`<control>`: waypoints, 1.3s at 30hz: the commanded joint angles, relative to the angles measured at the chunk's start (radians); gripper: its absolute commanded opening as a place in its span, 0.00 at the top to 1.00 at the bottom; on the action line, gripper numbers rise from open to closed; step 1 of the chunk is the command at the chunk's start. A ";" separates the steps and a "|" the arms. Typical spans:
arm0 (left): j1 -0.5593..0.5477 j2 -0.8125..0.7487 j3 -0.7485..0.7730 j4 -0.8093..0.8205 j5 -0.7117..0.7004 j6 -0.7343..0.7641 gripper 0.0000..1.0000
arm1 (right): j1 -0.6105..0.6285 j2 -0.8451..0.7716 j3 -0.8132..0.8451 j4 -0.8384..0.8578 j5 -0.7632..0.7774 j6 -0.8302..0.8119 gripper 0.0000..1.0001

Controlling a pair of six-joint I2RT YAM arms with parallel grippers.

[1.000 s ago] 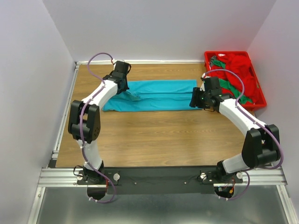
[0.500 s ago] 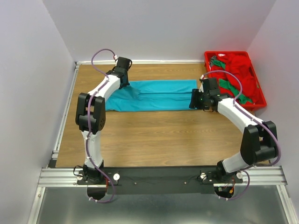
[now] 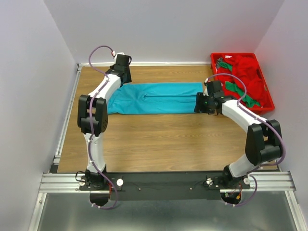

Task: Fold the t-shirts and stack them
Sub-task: Fold the tshirt

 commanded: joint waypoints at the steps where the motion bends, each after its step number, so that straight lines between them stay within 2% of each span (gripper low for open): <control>1: 0.002 -0.095 -0.069 0.018 -0.010 -0.026 0.37 | 0.005 0.042 0.039 0.016 0.030 -0.009 0.39; 3: 0.006 -0.179 -0.123 0.013 -0.007 -0.040 0.38 | 0.005 0.059 0.062 0.018 0.033 -0.012 0.39; 4: 0.006 -0.211 -0.196 0.011 0.001 -0.050 0.39 | 0.005 0.069 0.072 0.016 0.033 -0.015 0.40; 8: 0.006 -0.377 -0.433 0.063 0.059 -0.090 0.57 | 0.004 0.156 0.119 0.022 0.101 -0.031 0.44; 11: 0.011 -0.458 -0.580 0.091 0.095 -0.109 0.62 | 0.004 0.208 0.167 0.031 0.125 -0.035 0.45; 15: 0.052 -0.514 -0.712 0.155 0.144 -0.133 0.63 | 0.004 0.315 0.236 0.041 0.142 -0.038 0.47; 17: 0.117 -0.505 -0.761 0.168 0.214 -0.133 0.63 | 0.004 0.343 0.265 0.041 0.144 -0.040 0.48; 20: 0.169 -0.472 -0.801 0.194 0.210 -0.124 0.64 | 0.004 0.365 0.262 0.039 0.133 -0.032 0.48; 27: 0.178 -0.366 -0.763 0.166 0.216 -0.113 0.64 | 0.004 0.383 0.205 0.041 0.127 -0.020 0.48; 30: 0.178 -0.411 -0.773 0.156 0.210 -0.115 0.64 | 0.004 0.374 0.182 0.041 0.136 -0.030 0.47; 35: 0.203 -0.506 -0.742 0.096 0.089 -0.084 0.64 | 0.002 0.354 0.158 0.041 0.132 -0.028 0.47; 39: 0.195 -0.526 -0.714 0.093 0.143 -0.107 0.63 | 0.002 0.354 0.153 0.039 0.132 -0.029 0.47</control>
